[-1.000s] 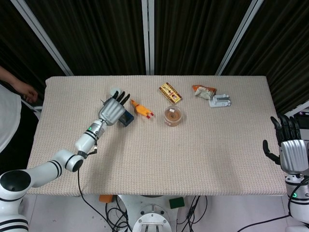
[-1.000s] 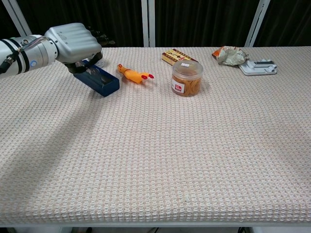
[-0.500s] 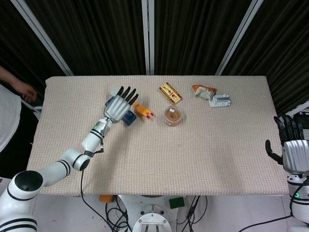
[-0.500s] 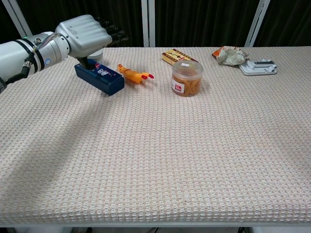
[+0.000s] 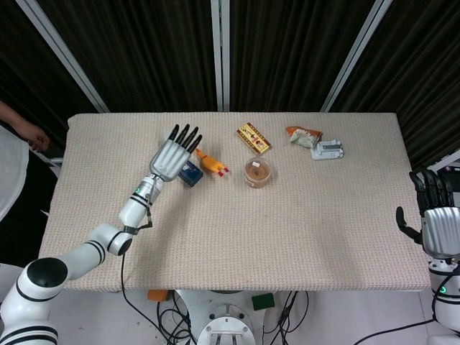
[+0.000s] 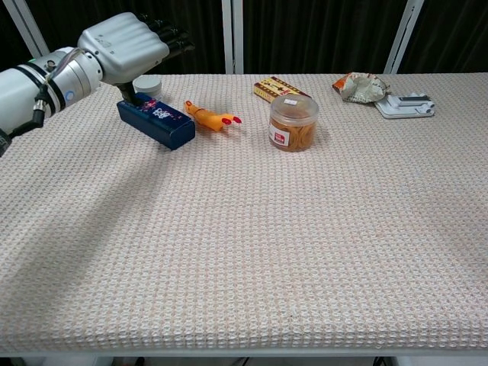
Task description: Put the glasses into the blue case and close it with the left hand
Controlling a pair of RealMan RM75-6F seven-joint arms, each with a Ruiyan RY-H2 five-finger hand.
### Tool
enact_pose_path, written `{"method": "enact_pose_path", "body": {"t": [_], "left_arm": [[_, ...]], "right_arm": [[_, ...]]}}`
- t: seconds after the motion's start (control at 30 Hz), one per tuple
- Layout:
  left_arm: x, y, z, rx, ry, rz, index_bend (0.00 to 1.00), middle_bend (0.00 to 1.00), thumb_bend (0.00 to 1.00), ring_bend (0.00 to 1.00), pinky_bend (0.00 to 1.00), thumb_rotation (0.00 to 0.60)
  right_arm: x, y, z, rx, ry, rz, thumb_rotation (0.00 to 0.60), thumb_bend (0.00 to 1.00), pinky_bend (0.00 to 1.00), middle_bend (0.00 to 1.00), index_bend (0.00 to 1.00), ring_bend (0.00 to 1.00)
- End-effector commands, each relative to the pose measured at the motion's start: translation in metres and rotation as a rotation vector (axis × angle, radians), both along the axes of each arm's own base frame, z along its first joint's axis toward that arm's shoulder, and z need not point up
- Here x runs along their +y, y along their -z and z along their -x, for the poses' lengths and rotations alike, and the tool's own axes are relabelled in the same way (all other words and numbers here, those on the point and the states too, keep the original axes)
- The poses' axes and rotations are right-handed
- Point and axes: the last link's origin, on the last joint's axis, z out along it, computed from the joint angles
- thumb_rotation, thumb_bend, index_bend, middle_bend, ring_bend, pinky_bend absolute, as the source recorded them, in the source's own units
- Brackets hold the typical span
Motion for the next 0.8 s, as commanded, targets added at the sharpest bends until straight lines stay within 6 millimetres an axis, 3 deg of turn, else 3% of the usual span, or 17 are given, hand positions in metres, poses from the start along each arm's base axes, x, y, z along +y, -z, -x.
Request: {"method": "enact_pose_path", "body": {"t": [0.03,0.13,0.2,0.27,0.4,0.47,0.6,0.8], "left_arm": [[-0.026,-0.03,0.021,-0.153,-0.063,-0.04,0.0,0.01,0.07,0.0,0.15,0.6],[-0.068,-0.061,0.049,-0.324,-0.155,-0.057,0.0,0.02,0.06,0.0,0.15,0.574],[-0.095,-0.08,0.069,-0.396,-0.214,-0.072,0.0,0.02,0.06,0.0,0.15,0.473],[-0.135,-0.102,0.097,-0.474,-0.288,-0.099,0.0,0.02,0.06,0.0,0.15,0.313],[-0.195,-0.122,0.137,-0.54,-0.399,-0.131,0.0,0.02,0.07,0.0,0.15,0.043],[-0.216,-0.127,0.152,-0.563,-0.437,-0.139,0.0,0.02,0.07,0.0,0.15,0.004],[-0.249,-0.131,0.178,-0.594,-0.51,-0.141,0.01,0.01,0.07,0.0,0.15,0.0],[-0.259,-0.136,0.185,-0.568,-0.474,-0.12,0.01,0.0,0.07,0.0,0.15,0.0]], "right_arm": [[0.002,-0.002,-0.002,0.004,-0.009,0.005,0.6,0.52,0.0,0.0,0.0,0.0],[0.007,-0.005,-0.002,0.02,-0.01,0.009,0.6,0.52,0.0,0.0,0.0,0.0],[0.012,-0.006,0.0,0.035,0.001,0.006,0.6,0.51,0.0,0.0,0.0,0.0],[0.019,-0.006,0.005,0.068,0.035,-0.006,0.6,0.51,0.0,0.0,0.0,0.0],[0.031,-0.006,0.017,0.144,0.114,-0.029,0.6,0.48,0.0,0.0,0.0,0.0],[0.036,-0.005,0.022,0.179,0.15,-0.04,0.6,0.48,0.0,0.0,0.0,0.0],[0.046,-0.001,0.03,0.216,0.213,-0.075,0.6,0.48,0.0,0.0,0.0,0.0],[0.05,0.006,0.032,0.239,0.243,-0.12,0.6,0.48,0.0,0.0,0.0,0.0]]}}
